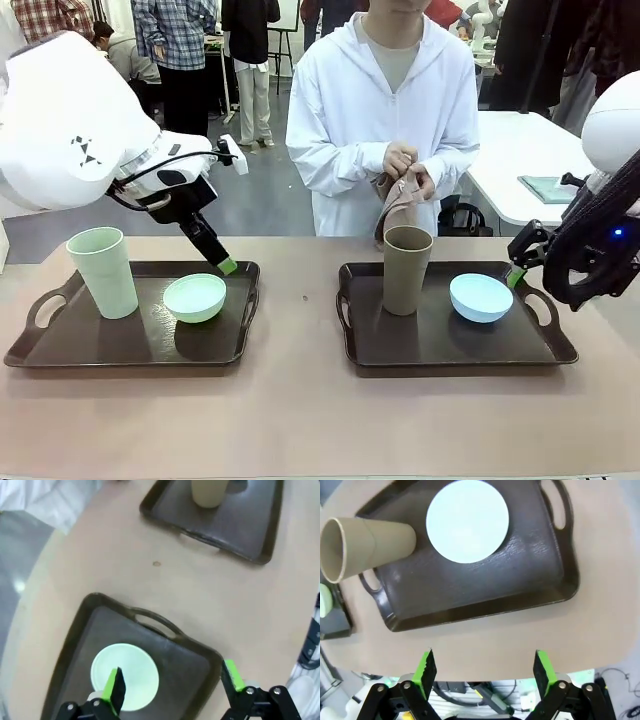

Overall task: Set up a tray with a mat and arrange the tableware.
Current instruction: Pick up the Picnic Bowl and Reusable plastic cup from the Handle tray in front of the human's position and hold them in the air.

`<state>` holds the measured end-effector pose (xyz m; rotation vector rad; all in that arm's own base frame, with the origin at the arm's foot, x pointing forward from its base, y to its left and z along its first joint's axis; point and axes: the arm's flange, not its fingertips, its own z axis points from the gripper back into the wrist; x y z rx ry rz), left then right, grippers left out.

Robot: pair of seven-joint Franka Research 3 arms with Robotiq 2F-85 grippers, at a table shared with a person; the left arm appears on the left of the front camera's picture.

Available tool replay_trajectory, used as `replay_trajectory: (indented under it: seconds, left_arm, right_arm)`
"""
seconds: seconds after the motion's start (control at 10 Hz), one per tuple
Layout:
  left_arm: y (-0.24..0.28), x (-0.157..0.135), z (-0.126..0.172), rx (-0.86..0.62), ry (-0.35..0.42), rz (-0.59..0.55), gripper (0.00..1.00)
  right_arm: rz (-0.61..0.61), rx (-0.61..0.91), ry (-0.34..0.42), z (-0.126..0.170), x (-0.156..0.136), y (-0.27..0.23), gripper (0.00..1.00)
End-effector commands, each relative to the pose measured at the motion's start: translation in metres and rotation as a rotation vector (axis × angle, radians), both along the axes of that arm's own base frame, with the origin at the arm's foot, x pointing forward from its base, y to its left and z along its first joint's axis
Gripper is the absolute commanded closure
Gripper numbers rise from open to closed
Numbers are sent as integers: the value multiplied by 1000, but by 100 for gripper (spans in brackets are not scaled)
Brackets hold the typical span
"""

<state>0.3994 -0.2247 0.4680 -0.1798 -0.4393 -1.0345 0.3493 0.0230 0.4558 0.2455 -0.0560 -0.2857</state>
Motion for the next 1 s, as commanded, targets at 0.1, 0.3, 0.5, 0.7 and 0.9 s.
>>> replay_trajectory:
  seconds: [0.1,0.3,0.5,0.7,0.9]
  left_arm:
    - [15,-5,12,-4,5,29,0]
    - [15,-5,12,-4,5,29,0]
    - [-7,15,10,-78,-84,-191,0]
    - [-43,40,5,-130,-108,-450,0]
    - [-71,64,-13,-150,-106,-512,0]
  right_arm:
    - [4,-14,-6,2,-1,2,0]
    - [4,-14,-6,2,-1,2,0]
    - [25,-17,-51,3,15,4,0]
    - [-16,-119,-66,-5,40,19,0]
    - [-32,-257,-82,-23,59,22,0]
